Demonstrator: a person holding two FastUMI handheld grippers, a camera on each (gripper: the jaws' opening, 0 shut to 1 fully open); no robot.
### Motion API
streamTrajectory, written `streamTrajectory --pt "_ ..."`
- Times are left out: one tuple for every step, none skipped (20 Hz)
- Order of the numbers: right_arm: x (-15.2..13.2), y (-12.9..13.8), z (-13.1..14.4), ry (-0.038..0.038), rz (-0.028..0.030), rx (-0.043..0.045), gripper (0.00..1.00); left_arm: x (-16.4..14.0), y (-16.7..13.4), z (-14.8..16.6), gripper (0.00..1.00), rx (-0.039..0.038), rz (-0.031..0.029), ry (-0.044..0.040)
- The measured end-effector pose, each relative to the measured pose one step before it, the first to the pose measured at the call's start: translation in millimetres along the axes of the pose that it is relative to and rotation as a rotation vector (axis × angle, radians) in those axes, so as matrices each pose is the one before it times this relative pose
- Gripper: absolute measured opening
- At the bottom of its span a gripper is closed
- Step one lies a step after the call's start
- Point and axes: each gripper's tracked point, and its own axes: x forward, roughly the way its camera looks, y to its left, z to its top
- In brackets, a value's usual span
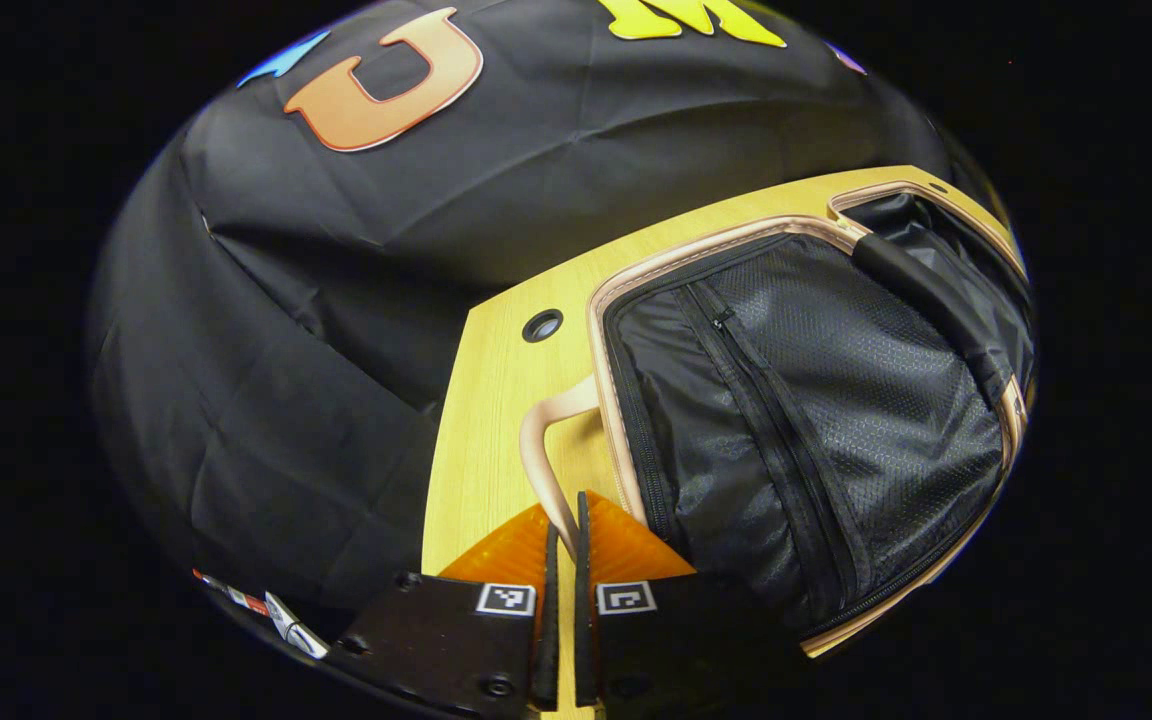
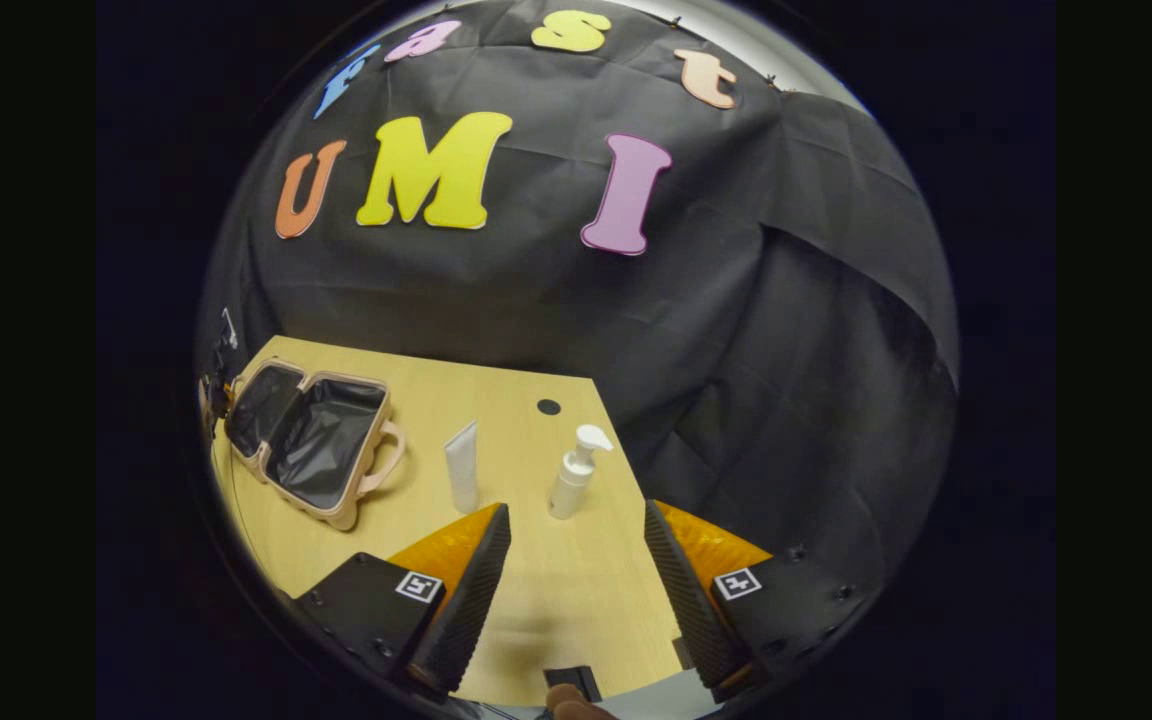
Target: First open the suitcase, pack the skin care products into it, and then close the suitcase.
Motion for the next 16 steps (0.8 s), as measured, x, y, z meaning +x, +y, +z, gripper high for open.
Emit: streamTrajectory --pt "0.97 -4.4 1.3 -0.00211 -0.00877 0.00862 0.8 3.18 2.07 -0.88 0.14 -0.00067 -0.0048 -0.00544" --pt "0.38 -4.52 -0.75 -0.00236 -0.00912 0.00569 0.8 -3.71 6.76 0.55 0.14 0.00541 0.02376 -0.00116" --pt "-0.58 -4.51 0.7 -0.00442 -0.0088 0.00532 0.8 -1.09 11.56 -1.35 0.29 0.02016 0.04691 0.00612" --pt "-0.75 -5.69 -0.78 -0.00821 -0.00944 0.00377 0.8 -2.92 6.8 -1.59 0.44 0.00647 0.0276 0.01178" --pt "0.47 -3.06 -0.49 -0.00439 -0.00379 0.00108 0.8 -4.55 3.19 -0.32 0.58 -0.00648 0.0043 -0.00255" --pt "1.06 -1.75 -3.64 0.00019 -0.00213 -0.00264 0.8 -6.38 2.12 -1.01 0.73 -0.01132 0.00178 -0.00612" --pt "1.99 -1.87 -2.36 0.00174 0.00083 -0.00246 0.8 -7.96 3.01 0.65 0.82 -0.01351 0.01226 -0.00337" --pt "1.85 0.49 -3.25 0.00337 0.00672 -0.0002 0.8 -8.79 2.16 1.36 0.91 -0.02229 0.01013 -0.00166" --pt "2.71 -0.19 -1.1 0.00144 0.00437 -0.00045 0.8 -7.51 -2.68 0.62 1.0 -0.03391 -0.00862 -0.00571" --pt "3.43 -1.63 -1.43 -0.00171 0.00514 0.00143 0.8 -11.39 -5.98 4.16 0.99 -0.03072 -0.0122 -0.01362" --pt "3.34 -0.39 -0.25 -0.00137 0.00835 0.00225 0.8 -12.46 -7.07 3.9 0.99 -0.03059 -0.01222 -0.01177" --pt "3.7 -0.17 -1.83 0.00149 0.00563 0.00095 0.8 -11.88 -10.5 5.31 0.99 -0.02638 -0.0168 -0.01305" --pt "4.49 0.32 0.25 0.00314 0.01215 0.00396 0.8 -12.31 -10.77 6.34 0.99 -0.02206 -0.00968 -0.01619" --pt "4.42 -0.36 -0.42 -0.00013 0.0121 0.00395 0.8 -13.6 -14.94 9.18 0.99 -0.02271 -0.01461 -0.01893" --pt "4.25 -0.49 1.87 -0.00329 0.00934 0.00216 0.8 -8.99 -15.77 7.88 1.0 -0.01752 -0.01706 -0.01618" --pt "3.76 0.16 0.53 -0.00412 0.01219 0.00056 0.8 -11.2 -18.21 9.21 0.99 -0.01473 -0.02237 -0.01978"
